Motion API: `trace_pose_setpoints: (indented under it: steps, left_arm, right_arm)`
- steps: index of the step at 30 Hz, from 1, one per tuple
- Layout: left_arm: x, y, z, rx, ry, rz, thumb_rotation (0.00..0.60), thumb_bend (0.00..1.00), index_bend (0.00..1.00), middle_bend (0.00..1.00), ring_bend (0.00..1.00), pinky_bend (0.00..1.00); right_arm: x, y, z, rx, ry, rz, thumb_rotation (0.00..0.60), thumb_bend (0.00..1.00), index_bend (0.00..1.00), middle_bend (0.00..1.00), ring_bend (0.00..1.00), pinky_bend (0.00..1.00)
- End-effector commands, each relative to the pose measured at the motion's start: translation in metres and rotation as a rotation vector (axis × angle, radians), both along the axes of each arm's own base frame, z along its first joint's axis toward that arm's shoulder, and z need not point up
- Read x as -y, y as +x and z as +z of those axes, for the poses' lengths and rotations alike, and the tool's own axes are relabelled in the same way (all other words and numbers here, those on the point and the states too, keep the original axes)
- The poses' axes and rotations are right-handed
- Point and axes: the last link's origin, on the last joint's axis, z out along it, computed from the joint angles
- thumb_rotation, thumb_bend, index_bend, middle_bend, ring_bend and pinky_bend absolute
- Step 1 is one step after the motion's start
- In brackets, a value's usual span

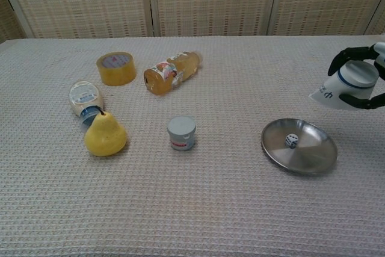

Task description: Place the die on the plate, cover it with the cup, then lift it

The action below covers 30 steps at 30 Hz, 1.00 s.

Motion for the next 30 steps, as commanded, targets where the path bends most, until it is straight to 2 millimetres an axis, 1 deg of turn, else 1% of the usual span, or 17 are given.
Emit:
trace_pose_setpoints:
  steps: [1, 4, 7, 10, 14, 19, 22, 23, 26, 28, 30]
  left_arm:
    - [0.000, 0.000, -0.001, -0.001, -0.003, 0.001, 0.600, 0.43, 0.31, 0.31, 0.28, 0.35]
    - [0.000, 0.000, -0.002, -0.005, -0.006, 0.002, 0.600, 0.43, 0.31, 0.31, 0.28, 0.35]
    - [0.000, 0.000, -0.002, -0.007, -0.008, 0.003, 0.600, 0.43, 0.31, 0.31, 0.28, 0.35]
    - [0.000, 0.000, -0.002, -0.008, -0.007, 0.002, 0.600, 0.43, 0.31, 0.31, 0.28, 0.35]
    - [0.000, 0.000, -0.002, -0.008, -0.007, 0.005, 0.600, 0.43, 0.31, 0.31, 0.28, 0.35]
    - [0.000, 0.000, -0.001, -0.007, -0.007, 0.005, 0.600, 0.43, 0.31, 0.31, 0.28, 0.35]
    - [0.000, 0.000, -0.001, -0.007, -0.007, 0.005, 0.600, 0.43, 0.31, 0.31, 0.28, 0.35]
    - [0.000, 0.000, -0.001, -0.007, -0.007, 0.005, 0.600, 0.43, 0.31, 0.31, 0.28, 0.35]
    - [0.000, 0.000, -0.001, -0.008, -0.008, 0.005, 0.600, 0.43, 0.31, 0.31, 0.28, 0.35]
    - [0.000, -0.001, -0.002, -0.010, -0.009, 0.006, 0.600, 0.43, 0.31, 0.31, 0.28, 0.35]
    - [0.000, -0.001, -0.002, -0.012, -0.010, 0.009, 0.600, 0.43, 0.31, 0.31, 0.28, 0.35]
  right_arm:
    - [-0.001, -0.019, 0.008, -0.022, -0.009, -0.068, 0.600, 0.22, 0.60, 0.49, 0.42, 0.82]
    - [-0.001, -0.029, 0.009, -0.044, 0.003, -0.101, 0.600, 0.22, 0.57, 0.49, 0.40, 0.82]
    - [0.000, -0.034, 0.008, -0.052, 0.021, -0.121, 0.600, 0.22, 0.53, 0.49, 0.37, 0.81]
    - [0.001, -0.038, 0.006, -0.049, 0.043, -0.135, 0.600, 0.21, 0.47, 0.44, 0.31, 0.76]
    - [0.002, -0.039, 0.005, -0.043, 0.056, -0.130, 0.600, 0.16, 0.37, 0.36, 0.22, 0.66]
    - [0.001, -0.040, 0.005, -0.050, 0.063, -0.124, 0.600, 0.14, 0.27, 0.26, 0.13, 0.58]
    - [0.000, -0.041, 0.006, -0.062, 0.069, -0.126, 0.600, 0.12, 0.18, 0.19, 0.07, 0.50]
    - [-0.001, -0.042, 0.007, -0.067, 0.071, -0.127, 0.600, 0.12, 0.13, 0.15, 0.04, 0.46]
    - [-0.003, -0.039, 0.011, -0.079, 0.070, -0.119, 0.600, 0.09, 0.02, 0.06, 0.00, 0.36]
    - [-0.006, -0.034, 0.015, -0.074, 0.061, -0.092, 0.600, 0.08, 0.00, 0.02, 0.00, 0.30]
    - [-0.011, -0.026, 0.019, -0.072, 0.046, -0.056, 0.600, 0.07, 0.00, 0.00, 0.00, 0.26]
